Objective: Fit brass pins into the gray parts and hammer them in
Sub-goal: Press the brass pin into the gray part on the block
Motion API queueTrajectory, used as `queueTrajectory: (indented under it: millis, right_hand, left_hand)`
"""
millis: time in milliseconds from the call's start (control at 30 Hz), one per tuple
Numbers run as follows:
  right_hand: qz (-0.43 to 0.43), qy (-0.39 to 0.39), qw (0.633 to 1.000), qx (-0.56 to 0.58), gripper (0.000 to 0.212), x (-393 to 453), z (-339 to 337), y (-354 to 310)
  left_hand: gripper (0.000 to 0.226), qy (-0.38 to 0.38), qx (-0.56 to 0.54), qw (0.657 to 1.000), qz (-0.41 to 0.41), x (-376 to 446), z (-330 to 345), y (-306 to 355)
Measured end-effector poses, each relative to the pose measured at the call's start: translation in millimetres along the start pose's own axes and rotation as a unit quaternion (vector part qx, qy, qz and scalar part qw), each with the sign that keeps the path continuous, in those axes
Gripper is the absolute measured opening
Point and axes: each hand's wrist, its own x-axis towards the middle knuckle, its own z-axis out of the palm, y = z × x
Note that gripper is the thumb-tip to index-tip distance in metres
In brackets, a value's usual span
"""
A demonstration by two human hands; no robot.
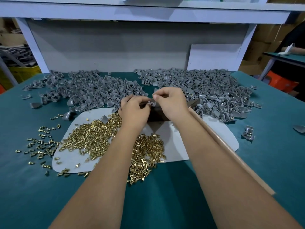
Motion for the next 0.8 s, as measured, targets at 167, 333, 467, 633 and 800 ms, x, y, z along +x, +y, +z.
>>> queueTrajectory:
  millis: [167, 333, 467, 633, 800]
  right_hand:
    - [0.014, -0.006, 1.0, -0.011, 0.008, 0, 7, 11]
    - [-0.007, 0.008, 0.999, -0.042, 0.009, 0, 11, 13]
    - [-0.001, 0.012, 0.998, -0.057, 0.009, 2, 13, 14]
    - [-0.004, 0.015, 0.998, -0.062, 0.009, 3, 14, 14]
    - [-0.004, 0.018, 0.998, -0.061, 0.011, 2, 14, 13]
  left_hand:
    - [0.013, 0.004, -0.021, 1.0, -0.015, 3, 1, -3]
    - [0.014, -0.002, -0.022, 1.0, -0.015, 4, 1, -5]
    - [0.014, -0.002, -0.032, 0.999, -0.012, 5, 2, -7]
    - [0.014, -0.004, -0.051, 0.999, -0.005, 6, 3, -9]
    - [0.015, -0.002, -0.052, 0.999, -0.003, 8, 4, -11]
